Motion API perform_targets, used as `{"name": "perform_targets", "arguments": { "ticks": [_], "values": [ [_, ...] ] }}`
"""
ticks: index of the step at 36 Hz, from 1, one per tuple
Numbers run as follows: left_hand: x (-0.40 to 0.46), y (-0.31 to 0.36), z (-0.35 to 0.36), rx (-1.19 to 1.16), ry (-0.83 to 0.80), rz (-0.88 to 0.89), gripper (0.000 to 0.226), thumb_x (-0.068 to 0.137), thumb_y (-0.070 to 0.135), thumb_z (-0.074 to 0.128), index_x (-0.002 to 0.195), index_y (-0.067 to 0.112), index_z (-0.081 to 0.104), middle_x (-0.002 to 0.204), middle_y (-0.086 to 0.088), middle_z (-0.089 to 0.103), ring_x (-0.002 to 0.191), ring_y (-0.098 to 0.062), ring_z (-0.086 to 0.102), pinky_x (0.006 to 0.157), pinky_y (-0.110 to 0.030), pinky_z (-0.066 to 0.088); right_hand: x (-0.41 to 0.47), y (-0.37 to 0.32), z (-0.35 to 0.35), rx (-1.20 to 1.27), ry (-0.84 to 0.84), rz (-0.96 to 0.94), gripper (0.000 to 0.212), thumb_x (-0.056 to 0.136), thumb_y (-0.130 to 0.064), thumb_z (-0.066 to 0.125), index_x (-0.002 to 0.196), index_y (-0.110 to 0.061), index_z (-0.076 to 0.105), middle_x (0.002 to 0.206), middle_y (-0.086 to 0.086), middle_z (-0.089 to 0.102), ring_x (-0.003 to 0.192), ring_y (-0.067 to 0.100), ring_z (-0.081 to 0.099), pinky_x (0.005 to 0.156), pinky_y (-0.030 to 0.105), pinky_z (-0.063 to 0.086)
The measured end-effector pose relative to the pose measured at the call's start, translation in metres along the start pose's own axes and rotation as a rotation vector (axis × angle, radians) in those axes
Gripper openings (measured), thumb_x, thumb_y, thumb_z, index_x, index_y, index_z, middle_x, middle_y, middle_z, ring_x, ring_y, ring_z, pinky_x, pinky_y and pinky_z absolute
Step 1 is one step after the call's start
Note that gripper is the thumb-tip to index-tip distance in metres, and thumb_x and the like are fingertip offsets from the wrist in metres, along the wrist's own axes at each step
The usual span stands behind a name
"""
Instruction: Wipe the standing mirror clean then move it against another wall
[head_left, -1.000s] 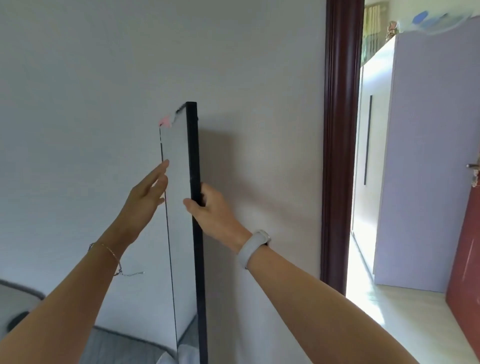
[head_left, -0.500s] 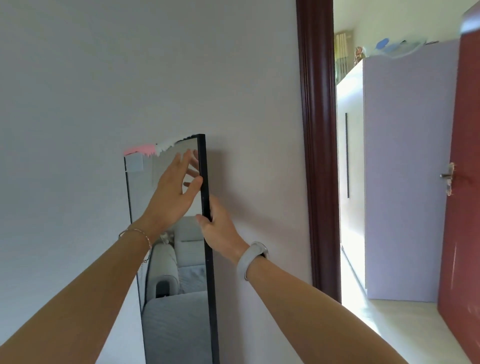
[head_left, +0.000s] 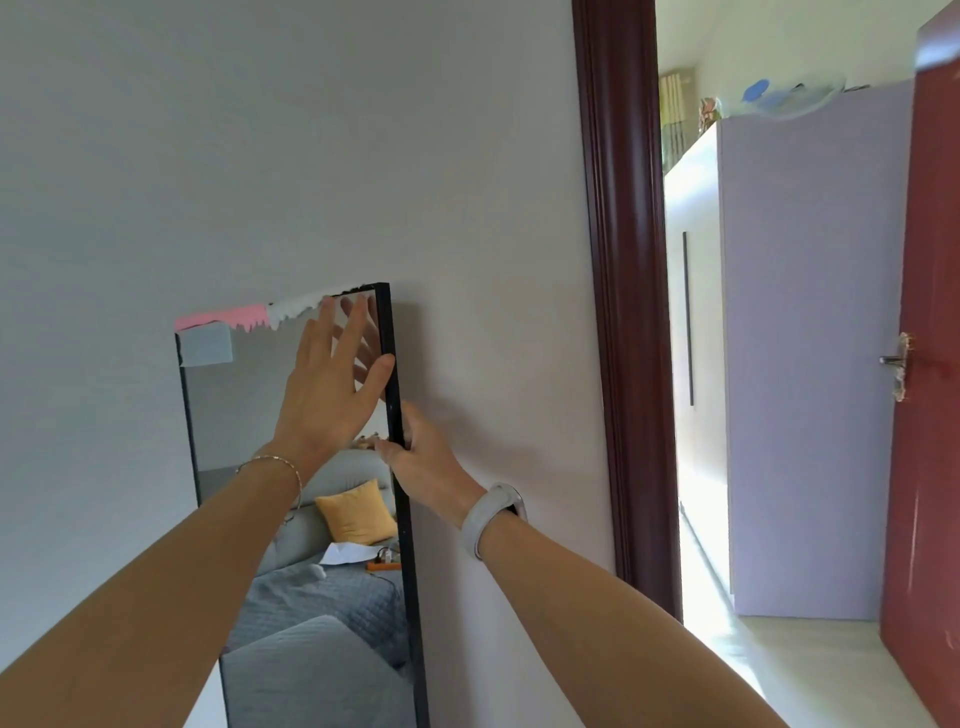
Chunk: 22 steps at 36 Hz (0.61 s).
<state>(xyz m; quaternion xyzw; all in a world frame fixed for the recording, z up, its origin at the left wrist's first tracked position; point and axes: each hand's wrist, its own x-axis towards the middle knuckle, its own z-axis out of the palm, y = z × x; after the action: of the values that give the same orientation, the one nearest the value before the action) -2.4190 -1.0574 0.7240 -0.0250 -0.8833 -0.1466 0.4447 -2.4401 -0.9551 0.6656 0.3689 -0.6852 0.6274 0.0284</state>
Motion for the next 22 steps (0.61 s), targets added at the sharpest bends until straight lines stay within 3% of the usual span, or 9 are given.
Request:
{"name": "perform_targets", "arguments": {
  "ticks": [4, 7, 10, 13, 16, 22],
  "values": [
    [0.005, 0.002, 0.004, 0.069, 0.001, 0.021, 0.065, 0.094, 0.037, 0.041, 0.146, 0.028, 0.003, 0.157, -0.006, -0.007, 0.144, -0.027, -0.008, 0.115, -0.047, 0.011, 0.006, 0.006, -0.010, -0.001, -0.035, 0.010, 0.039, 0.090, -0.004, 0.045, 0.128, -0.010, 0.038, 0.125, 0.019, 0.050, 0.104, 0.026, 0.052, 0.085, 0.025, 0.039],
    [0.012, 0.002, 0.006, 0.092, -0.012, 0.026, 0.064, 0.094, 0.036, 0.041, 0.146, 0.026, 0.004, 0.157, -0.007, -0.004, 0.144, -0.029, -0.006, 0.115, -0.046, 0.010, 0.010, 0.008, -0.016, 0.006, -0.050, 0.019, 0.037, 0.090, -0.002, 0.044, 0.127, -0.008, 0.040, 0.100, 0.008, 0.055, 0.080, 0.011, 0.050, 0.069, 0.008, 0.039],
    [0.017, -0.001, 0.011, 0.109, -0.038, 0.046, 0.064, 0.095, 0.036, 0.040, 0.146, 0.025, 0.004, 0.157, -0.006, -0.004, 0.144, -0.028, -0.005, 0.115, -0.047, 0.012, 0.015, 0.011, -0.020, 0.009, -0.039, 0.029, 0.037, 0.090, -0.002, 0.044, 0.126, -0.008, 0.041, 0.092, 0.011, 0.051, 0.081, 0.017, 0.046, 0.076, 0.022, 0.040],
    [0.020, -0.004, 0.016, 0.105, -0.057, 0.038, 0.065, 0.094, 0.037, 0.040, 0.146, 0.028, 0.003, 0.157, -0.005, -0.006, 0.144, -0.028, -0.005, 0.115, -0.050, 0.016, 0.015, 0.009, -0.021, 0.001, -0.042, 0.027, 0.045, 0.090, -0.002, 0.044, 0.132, -0.014, 0.036, 0.122, 0.024, 0.051, 0.104, 0.033, 0.051, 0.093, 0.036, 0.040],
    [0.019, -0.003, 0.021, 0.089, -0.043, 0.029, 0.065, 0.094, 0.039, 0.040, 0.146, 0.028, 0.003, 0.157, -0.005, -0.007, 0.144, -0.027, -0.007, 0.113, -0.052, 0.019, 0.013, 0.010, -0.021, 0.008, -0.050, 0.029, 0.047, 0.091, -0.003, 0.044, 0.135, -0.015, 0.033, 0.134, 0.020, 0.045, 0.120, 0.033, 0.043, 0.099, 0.035, 0.037],
    [0.014, 0.001, 0.027, 0.050, 0.003, 0.013, 0.068, 0.085, 0.046, 0.028, 0.146, 0.029, 0.002, 0.157, -0.008, -0.005, 0.144, -0.030, -0.005, 0.114, -0.052, 0.015, 0.008, 0.010, -0.024, -0.156, -0.139, 0.089, 0.050, 0.091, -0.013, 0.047, 0.138, -0.011, 0.028, 0.138, 0.007, 0.042, 0.126, 0.022, 0.040, 0.098, 0.027, 0.034]
  ]
}}
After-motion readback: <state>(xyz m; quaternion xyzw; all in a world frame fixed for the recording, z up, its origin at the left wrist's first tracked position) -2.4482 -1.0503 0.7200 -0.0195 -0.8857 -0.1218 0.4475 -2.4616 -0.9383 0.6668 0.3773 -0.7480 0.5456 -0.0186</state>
